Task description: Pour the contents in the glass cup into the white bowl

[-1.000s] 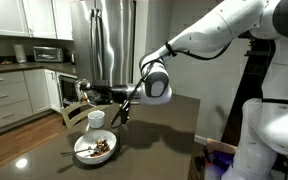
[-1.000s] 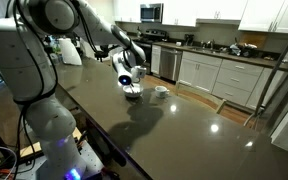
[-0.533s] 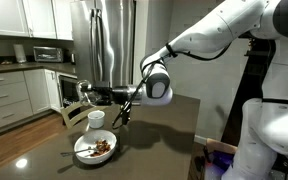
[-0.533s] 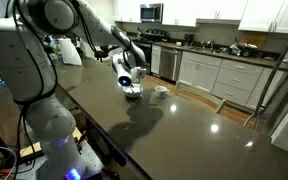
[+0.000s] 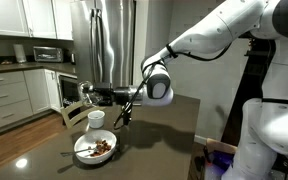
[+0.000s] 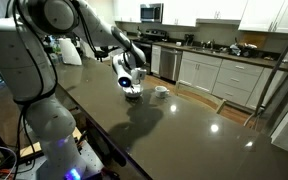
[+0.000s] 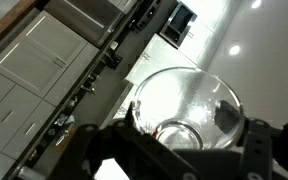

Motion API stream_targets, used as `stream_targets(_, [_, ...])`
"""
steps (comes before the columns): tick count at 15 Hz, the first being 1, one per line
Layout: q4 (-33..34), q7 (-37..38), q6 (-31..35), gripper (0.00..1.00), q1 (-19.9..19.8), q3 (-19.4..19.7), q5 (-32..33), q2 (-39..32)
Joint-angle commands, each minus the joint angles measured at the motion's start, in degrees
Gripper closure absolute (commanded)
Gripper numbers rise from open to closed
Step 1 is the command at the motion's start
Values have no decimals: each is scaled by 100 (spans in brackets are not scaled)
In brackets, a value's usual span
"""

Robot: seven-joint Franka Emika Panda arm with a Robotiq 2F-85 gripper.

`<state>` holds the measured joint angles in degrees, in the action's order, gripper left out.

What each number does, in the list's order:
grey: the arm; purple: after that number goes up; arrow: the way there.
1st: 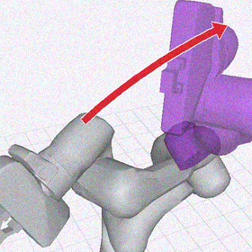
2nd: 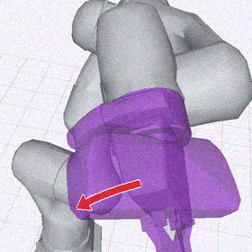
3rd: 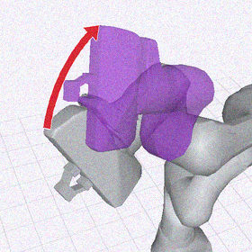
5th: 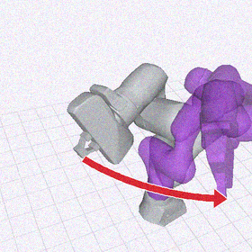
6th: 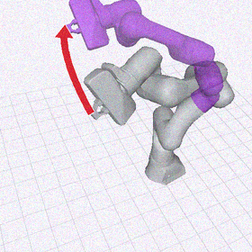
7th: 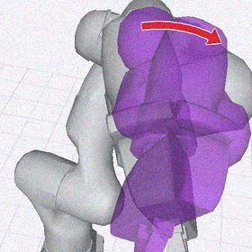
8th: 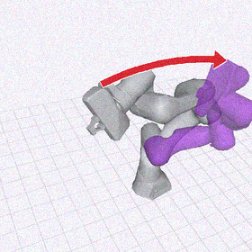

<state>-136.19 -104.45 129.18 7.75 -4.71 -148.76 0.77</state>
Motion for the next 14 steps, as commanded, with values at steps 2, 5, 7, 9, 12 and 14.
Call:
stream_targets(2, [-181, -214, -121, 46, -86, -51, -67, 148])
stream_targets(5, [-204, -142, -144, 46, -105, -36, -68, 220])
stream_targets(7, [-246, -358, -152, 46, -86, -58, -68, 134])
stream_targets(9, [-218, -211, -165, 46, -116, -26, -69, 239])
stream_targets(12, [-259, -356, -175, 46, -106, -45, -68, 206])
stream_targets(14, [-215, -204, -93, 46, -120, -32, -69, 244])
